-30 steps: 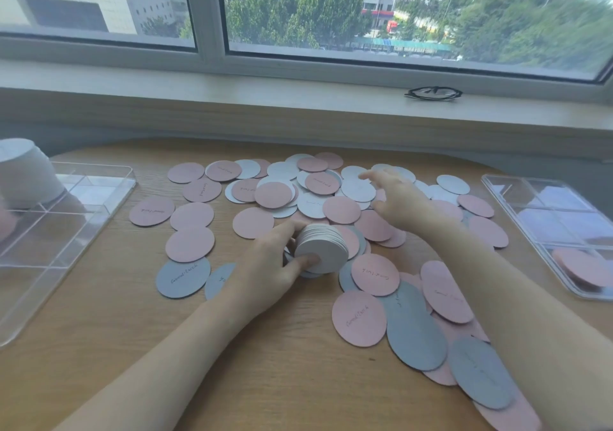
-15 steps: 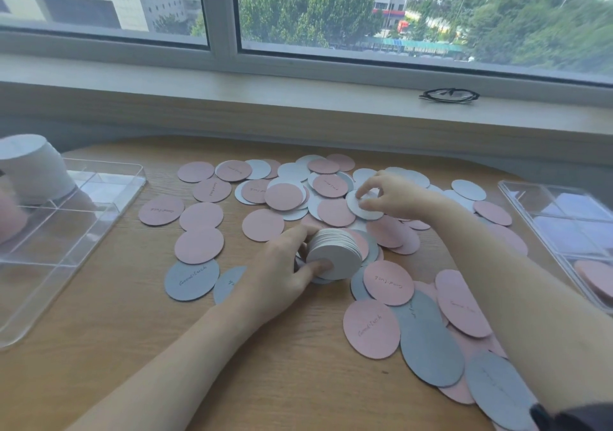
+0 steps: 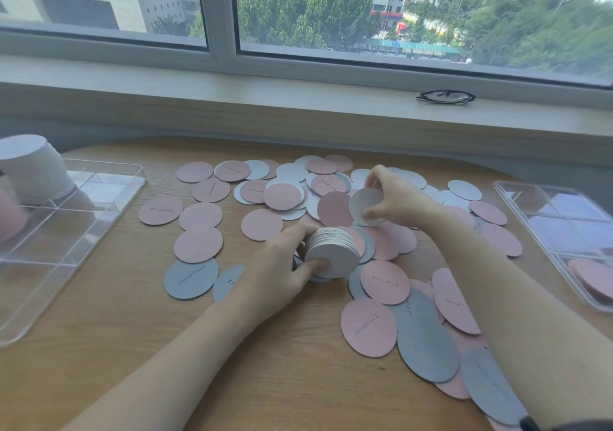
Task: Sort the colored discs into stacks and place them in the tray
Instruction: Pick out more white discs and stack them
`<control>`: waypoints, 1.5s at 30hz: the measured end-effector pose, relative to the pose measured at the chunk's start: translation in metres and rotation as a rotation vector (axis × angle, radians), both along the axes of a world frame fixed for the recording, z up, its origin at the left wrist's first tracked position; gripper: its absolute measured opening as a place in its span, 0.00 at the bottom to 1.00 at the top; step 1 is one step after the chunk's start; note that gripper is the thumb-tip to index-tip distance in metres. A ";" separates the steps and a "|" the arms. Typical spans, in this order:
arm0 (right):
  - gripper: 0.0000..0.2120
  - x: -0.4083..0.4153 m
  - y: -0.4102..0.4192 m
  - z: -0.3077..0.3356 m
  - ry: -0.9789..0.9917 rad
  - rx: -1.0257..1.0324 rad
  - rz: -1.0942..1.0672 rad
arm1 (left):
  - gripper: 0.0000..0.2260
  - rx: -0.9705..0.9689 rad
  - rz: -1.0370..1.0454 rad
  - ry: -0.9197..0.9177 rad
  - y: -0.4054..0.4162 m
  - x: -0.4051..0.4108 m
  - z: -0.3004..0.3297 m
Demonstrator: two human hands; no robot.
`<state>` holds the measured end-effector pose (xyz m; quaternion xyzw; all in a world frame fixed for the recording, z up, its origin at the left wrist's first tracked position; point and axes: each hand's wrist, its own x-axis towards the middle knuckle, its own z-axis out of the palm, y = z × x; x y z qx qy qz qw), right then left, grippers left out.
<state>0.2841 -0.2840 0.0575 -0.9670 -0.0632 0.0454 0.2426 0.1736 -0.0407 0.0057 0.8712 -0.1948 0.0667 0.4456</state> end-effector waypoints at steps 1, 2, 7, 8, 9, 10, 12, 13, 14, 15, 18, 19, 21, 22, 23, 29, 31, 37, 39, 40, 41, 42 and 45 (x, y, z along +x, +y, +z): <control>0.17 -0.007 0.001 0.000 -0.057 0.071 -0.022 | 0.13 -0.005 -0.003 0.000 0.000 0.000 0.000; 0.15 -0.014 0.001 0.000 -0.126 0.140 -0.041 | 0.13 -0.010 -0.006 -0.002 0.000 0.000 0.000; 0.13 -0.058 0.006 -0.005 -0.364 0.455 -0.053 | 0.14 -0.034 -0.014 0.001 -0.001 -0.001 0.001; 0.13 -0.066 0.009 -0.006 -0.356 0.514 -0.034 | 0.14 -0.040 -0.019 0.000 0.000 -0.001 0.001; 0.14 -0.073 0.012 -0.007 -0.340 0.562 -0.006 | 0.15 -0.048 -0.024 -0.001 0.000 -0.001 0.001; 0.14 -0.079 0.016 -0.009 -0.320 0.595 0.024 | 0.16 -0.056 -0.028 -0.002 0.000 -0.001 0.001; 0.15 -0.086 0.020 -0.013 -0.280 0.627 0.085 | 0.17 -0.062 -0.020 -0.005 0.000 -0.002 0.001; 0.15 -0.088 0.022 -0.015 -0.251 0.635 0.120 | 0.17 -0.063 -0.010 -0.007 0.000 -0.001 0.001; 0.15 -0.090 0.024 -0.018 -0.211 0.642 0.145 | 0.18 -0.067 0.001 -0.006 -0.001 -0.001 0.001; 0.14 -0.092 0.026 -0.020 -0.166 0.651 0.162 | 0.20 -0.076 0.012 -0.001 -0.001 -0.001 0.000; 0.12 -0.095 0.032 -0.025 -0.104 0.653 0.210 | 0.25 -0.052 0.031 -0.010 -0.001 0.002 -0.003; 0.12 -0.097 0.034 -0.026 -0.105 0.640 0.231 | 0.26 -0.035 0.024 -0.028 0.000 0.002 -0.003; 0.15 -0.099 0.039 -0.028 -0.092 0.589 0.266 | 0.25 -0.013 -0.008 -0.073 0.000 0.001 -0.001; 0.18 -0.100 0.041 -0.030 -0.078 0.542 0.276 | 0.23 -0.002 -0.021 -0.096 -0.001 0.001 0.000; 0.22 -0.101 0.043 -0.033 -0.063 0.488 0.289 | 0.22 0.012 -0.028 -0.119 -0.001 0.000 0.001; 0.34 -0.100 0.051 -0.037 -0.078 0.341 0.358 | 0.19 0.005 -0.039 -0.087 0.000 0.001 0.001; 0.30 -0.098 0.048 -0.031 -0.082 0.508 0.247 | 0.18 0.013 -0.022 -0.042 0.000 0.001 0.002; 0.10 -0.042 0.036 -0.017 -0.119 0.161 -0.142 | 0.13 0.048 -0.010 -0.002 0.001 0.000 0.000; 0.17 -0.025 0.041 -0.014 -0.044 0.005 -0.147 | 0.13 0.056 -0.010 -0.004 0.001 0.001 0.001; 0.20 -0.019 0.045 -0.012 -0.026 -0.056 -0.140 | 0.13 0.057 -0.011 -0.004 0.001 0.000 0.001; 0.22 -0.014 0.049 -0.011 -0.017 -0.106 -0.123 | 0.13 0.055 -0.011 -0.004 0.001 0.000 0.002; 0.24 -0.010 0.053 -0.010 -0.014 -0.153 -0.104 | 0.13 0.050 -0.012 -0.005 0.001 0.000 0.002; 0.24 -0.001 0.060 -0.008 -0.032 -0.322 -0.071 | 0.13 0.032 -0.008 0.001 0.001 -0.001 0.002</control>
